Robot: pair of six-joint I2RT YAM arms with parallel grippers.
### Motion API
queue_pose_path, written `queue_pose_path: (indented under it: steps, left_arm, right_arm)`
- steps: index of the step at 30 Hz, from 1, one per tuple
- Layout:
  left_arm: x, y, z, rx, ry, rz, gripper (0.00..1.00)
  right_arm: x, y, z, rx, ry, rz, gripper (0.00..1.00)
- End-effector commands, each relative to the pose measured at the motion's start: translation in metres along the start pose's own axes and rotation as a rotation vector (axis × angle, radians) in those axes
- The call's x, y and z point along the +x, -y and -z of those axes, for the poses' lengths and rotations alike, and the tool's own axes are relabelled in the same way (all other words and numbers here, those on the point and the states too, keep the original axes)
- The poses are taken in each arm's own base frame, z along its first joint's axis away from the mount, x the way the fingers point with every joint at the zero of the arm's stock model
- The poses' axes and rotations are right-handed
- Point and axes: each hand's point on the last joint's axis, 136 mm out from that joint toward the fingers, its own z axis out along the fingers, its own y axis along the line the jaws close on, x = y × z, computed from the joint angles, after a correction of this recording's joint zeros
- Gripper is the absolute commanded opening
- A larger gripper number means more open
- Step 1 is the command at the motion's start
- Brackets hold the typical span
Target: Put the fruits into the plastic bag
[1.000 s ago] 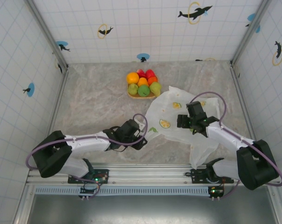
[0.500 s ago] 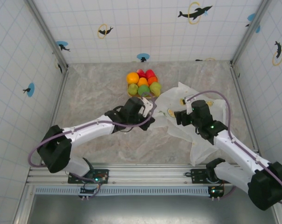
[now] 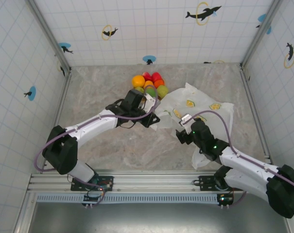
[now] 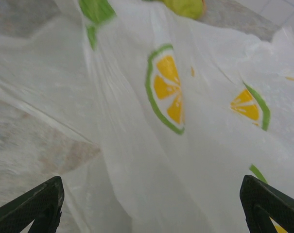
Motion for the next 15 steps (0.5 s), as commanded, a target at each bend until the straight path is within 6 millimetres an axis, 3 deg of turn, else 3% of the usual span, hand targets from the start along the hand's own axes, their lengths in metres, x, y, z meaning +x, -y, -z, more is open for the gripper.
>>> queue_pose_path:
  steps: [1,6,9,15]
  left_arm:
    - [-0.003,0.003,0.002,0.031,-0.022,-0.026,0.00]
    - [-0.004,0.000,0.002,0.029,-0.022,-0.031,0.00]
    - [-0.006,-0.004,0.001,0.022,-0.014,-0.029,0.00]
    - [-0.024,-0.016,-0.004,-0.019,0.045,-0.022,0.00]
  right_arm:
    - [-0.005,0.024,-0.002,0.160,0.047,0.013,0.95]
    - [0.002,0.029,-0.008,0.207,0.031,0.061,0.88]
    - [0.003,0.033,-0.011,0.234,0.027,0.061,0.69]
    - [-0.013,0.035,-0.014,0.212,0.024,-0.003,0.17]
